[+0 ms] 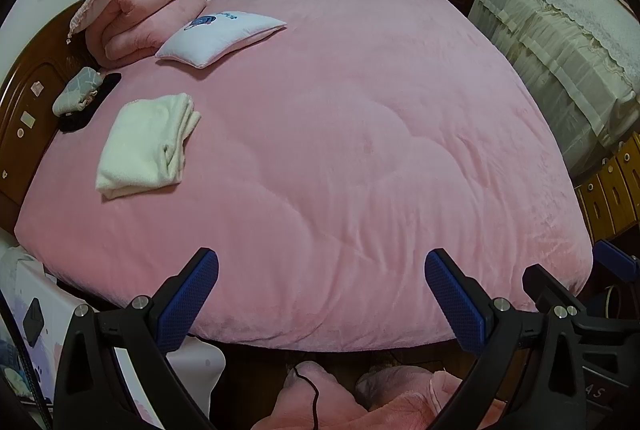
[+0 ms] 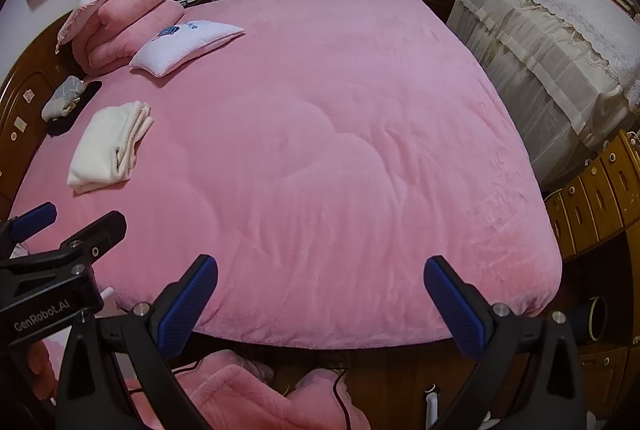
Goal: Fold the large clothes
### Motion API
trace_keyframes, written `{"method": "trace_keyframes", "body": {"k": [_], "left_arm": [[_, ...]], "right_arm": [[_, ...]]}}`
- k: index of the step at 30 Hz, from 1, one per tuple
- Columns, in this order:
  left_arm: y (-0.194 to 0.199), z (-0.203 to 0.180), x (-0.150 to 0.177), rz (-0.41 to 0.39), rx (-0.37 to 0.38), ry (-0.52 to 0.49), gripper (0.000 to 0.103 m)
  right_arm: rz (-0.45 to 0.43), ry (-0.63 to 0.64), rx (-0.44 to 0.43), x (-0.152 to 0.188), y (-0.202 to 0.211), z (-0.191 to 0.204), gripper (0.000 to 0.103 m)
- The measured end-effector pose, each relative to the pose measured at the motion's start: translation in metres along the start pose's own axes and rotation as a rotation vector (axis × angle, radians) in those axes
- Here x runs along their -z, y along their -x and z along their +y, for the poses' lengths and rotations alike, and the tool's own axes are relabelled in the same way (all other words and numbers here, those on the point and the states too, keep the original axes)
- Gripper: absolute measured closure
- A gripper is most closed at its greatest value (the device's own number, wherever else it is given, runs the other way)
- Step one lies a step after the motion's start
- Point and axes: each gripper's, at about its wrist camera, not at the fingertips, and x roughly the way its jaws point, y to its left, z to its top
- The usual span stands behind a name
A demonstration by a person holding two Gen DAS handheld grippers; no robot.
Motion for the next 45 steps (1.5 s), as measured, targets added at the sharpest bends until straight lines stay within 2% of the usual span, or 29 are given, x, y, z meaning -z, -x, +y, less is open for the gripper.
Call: {"method": "trace_keyframes", "body": {"k": [32,45], "left_arm": [[0.002,-0.016,0.013,0.048,-0.008,0.004,0.001],[0.002,-0.027,0.016,0.065,-0.017,-0.013,0.001]], "right_arm": [[0.039,0.005,0.012,0.011,-0.001,-0.01,0.0],[0.06,0.0,0.015,0.013,-0.002,-0.026,0.0]]}}
